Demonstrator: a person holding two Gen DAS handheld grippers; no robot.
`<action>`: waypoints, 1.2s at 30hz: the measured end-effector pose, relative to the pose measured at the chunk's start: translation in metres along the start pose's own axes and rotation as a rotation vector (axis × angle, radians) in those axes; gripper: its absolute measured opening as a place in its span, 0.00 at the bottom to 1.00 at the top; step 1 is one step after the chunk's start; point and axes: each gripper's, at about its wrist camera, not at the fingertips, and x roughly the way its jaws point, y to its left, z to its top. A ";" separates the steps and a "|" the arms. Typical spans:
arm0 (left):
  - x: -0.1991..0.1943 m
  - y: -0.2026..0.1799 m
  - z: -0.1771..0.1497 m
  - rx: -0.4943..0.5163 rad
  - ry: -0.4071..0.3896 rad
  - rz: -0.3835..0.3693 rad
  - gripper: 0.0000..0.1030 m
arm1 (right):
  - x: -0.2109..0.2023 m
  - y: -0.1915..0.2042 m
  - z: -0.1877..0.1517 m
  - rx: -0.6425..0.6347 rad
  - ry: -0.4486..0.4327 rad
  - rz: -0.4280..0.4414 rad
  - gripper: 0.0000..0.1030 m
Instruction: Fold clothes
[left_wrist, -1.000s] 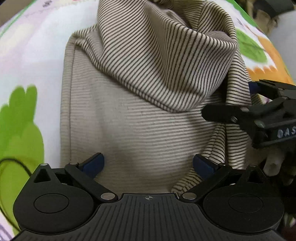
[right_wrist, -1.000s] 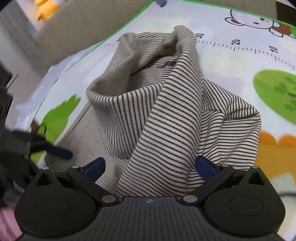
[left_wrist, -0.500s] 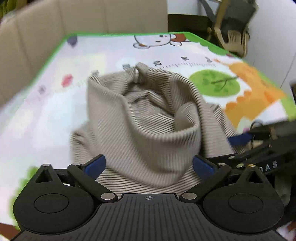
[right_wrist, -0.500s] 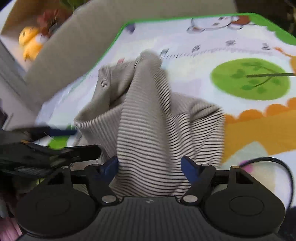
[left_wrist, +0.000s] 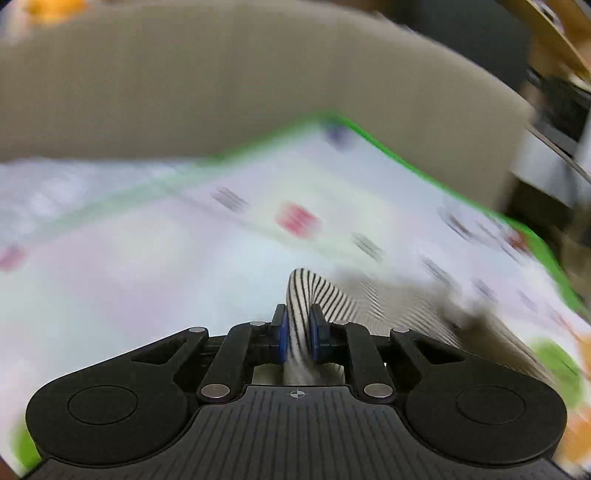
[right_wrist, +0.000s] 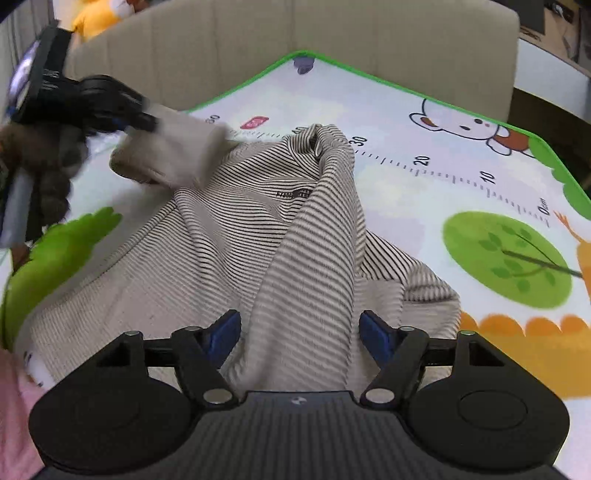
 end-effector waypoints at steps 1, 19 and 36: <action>0.001 0.016 0.006 -0.023 -0.030 0.052 0.12 | 0.005 -0.001 0.006 -0.010 0.006 -0.003 0.24; -0.001 0.053 0.010 -0.213 0.019 -0.235 0.54 | 0.013 -0.079 0.121 -0.202 -0.182 -0.437 0.41; 0.051 0.098 -0.007 -0.212 0.175 0.254 0.48 | 0.020 -0.003 -0.001 -0.363 -0.001 -0.157 0.61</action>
